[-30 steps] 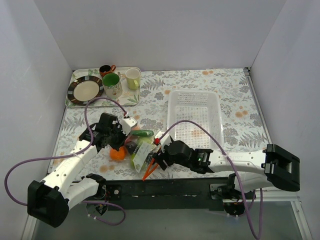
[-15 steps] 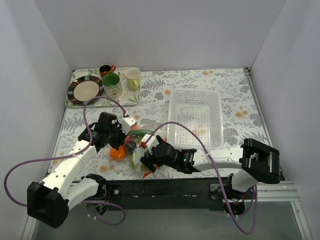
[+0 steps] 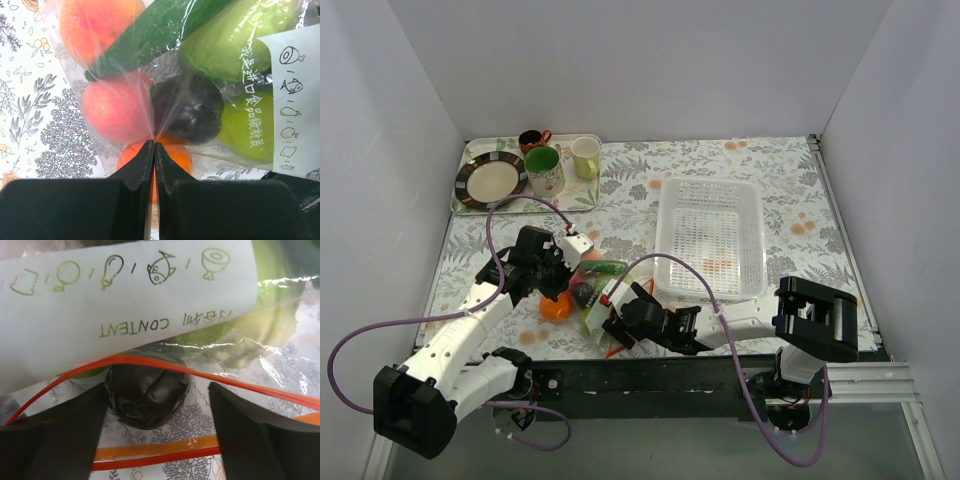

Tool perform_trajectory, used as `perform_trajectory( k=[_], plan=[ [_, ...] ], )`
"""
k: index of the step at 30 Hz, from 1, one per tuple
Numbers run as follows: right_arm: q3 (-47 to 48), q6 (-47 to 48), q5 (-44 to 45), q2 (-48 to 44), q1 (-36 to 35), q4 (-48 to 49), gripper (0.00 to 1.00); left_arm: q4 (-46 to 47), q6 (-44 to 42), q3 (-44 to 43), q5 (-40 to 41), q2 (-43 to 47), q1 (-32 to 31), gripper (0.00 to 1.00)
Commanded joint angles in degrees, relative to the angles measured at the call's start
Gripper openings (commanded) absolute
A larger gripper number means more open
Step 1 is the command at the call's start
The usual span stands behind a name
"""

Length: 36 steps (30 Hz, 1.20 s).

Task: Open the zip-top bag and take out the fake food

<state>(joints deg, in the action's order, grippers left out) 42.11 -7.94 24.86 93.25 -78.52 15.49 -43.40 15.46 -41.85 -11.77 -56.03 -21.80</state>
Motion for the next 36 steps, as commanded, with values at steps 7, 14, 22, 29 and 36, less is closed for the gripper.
perform_trajectory(
  k=[7,14,22,29,36],
  plan=[
    [-1.1,2.4,-0.7,-4.0,-0.2,7.7,0.37,-0.9,-0.7,0.2,2.1,1.8,0.6,0.00],
    [-7.3,-1.7,-7.1,-15.6,-1.2,1.9,0.19,3.2,-2.5,2.5,9.7,1.9,1.6,0.00],
    [-10.6,-1.1,7.2,-38.1,-1.2,-9.3,0.21,4.2,-0.9,0.5,9.5,-1.5,2.0,0.00],
    [-2.9,-1.3,19.0,-42.4,16.2,-16.9,0.09,2.2,1.8,-1.5,6.2,-3.6,2.1,0.00],
    [8.4,-3.6,9.4,-31.5,32.0,-27.6,0.98,2.0,2.3,-2.0,5.5,-2.5,2.1,0.00]
  ],
)
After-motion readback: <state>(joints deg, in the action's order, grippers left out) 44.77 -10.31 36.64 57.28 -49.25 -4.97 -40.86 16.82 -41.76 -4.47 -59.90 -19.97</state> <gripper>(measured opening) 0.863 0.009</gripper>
